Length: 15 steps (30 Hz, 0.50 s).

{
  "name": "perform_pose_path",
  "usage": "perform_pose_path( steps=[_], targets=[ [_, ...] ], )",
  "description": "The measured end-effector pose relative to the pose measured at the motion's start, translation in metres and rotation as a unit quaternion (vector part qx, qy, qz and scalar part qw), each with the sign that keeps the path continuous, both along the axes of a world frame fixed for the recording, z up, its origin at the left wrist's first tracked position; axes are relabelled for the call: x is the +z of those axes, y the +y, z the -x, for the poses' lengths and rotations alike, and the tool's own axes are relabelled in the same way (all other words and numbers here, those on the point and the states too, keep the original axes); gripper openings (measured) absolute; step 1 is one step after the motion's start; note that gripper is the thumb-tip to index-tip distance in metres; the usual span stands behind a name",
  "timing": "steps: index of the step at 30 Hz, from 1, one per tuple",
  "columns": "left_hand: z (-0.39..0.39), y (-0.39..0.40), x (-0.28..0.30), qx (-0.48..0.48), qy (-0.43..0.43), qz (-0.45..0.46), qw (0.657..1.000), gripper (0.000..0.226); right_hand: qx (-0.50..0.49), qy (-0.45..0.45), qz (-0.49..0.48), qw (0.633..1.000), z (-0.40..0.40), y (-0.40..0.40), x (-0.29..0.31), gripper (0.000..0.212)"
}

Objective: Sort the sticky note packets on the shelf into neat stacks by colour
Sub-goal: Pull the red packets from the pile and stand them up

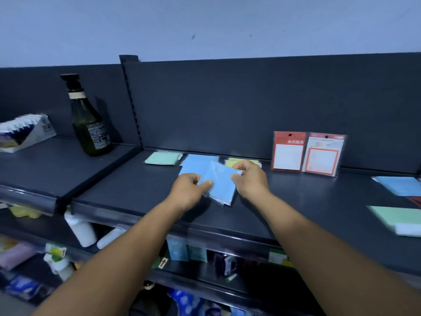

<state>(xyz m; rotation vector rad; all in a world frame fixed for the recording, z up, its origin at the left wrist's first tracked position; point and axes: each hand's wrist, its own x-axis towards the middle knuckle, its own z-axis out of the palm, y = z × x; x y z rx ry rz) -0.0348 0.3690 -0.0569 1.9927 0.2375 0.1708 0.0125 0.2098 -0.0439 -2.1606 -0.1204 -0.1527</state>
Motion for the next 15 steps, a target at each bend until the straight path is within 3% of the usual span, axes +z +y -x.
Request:
perform_pose_path(
  steps=[3, 6, 11, 13, 15],
  targets=[
    [-0.004, 0.029, -0.003, 0.028, 0.0, -0.02, 0.999, 0.008, 0.004, -0.002, 0.001, 1.0, -0.003, 0.035, -0.004, 0.033],
    [-0.015, 0.049, -0.003, 0.075, 0.002, -0.038, 0.996, 0.008, 0.028, -0.005, 0.04, 0.999, -0.007, 0.061, -0.011, 0.042],
    [-0.033, 0.073, -0.006, 0.105, 0.04, -0.163, 0.98, 0.025, 0.137, -0.012, 0.226, 0.964, -0.012, 0.086, -0.028, 0.042],
    [-0.038, 0.078, -0.013, 0.102, 0.057, -0.196, 0.974, 0.034, 0.147, -0.014, 0.26, 0.954, -0.013, 0.092, -0.03, 0.037],
    [-0.042, 0.081, -0.015, 0.091, 0.06, -0.2, 0.974, 0.026, 0.142, -0.02, 0.279, 0.95, -0.015, 0.095, -0.028, 0.03]
  ],
)
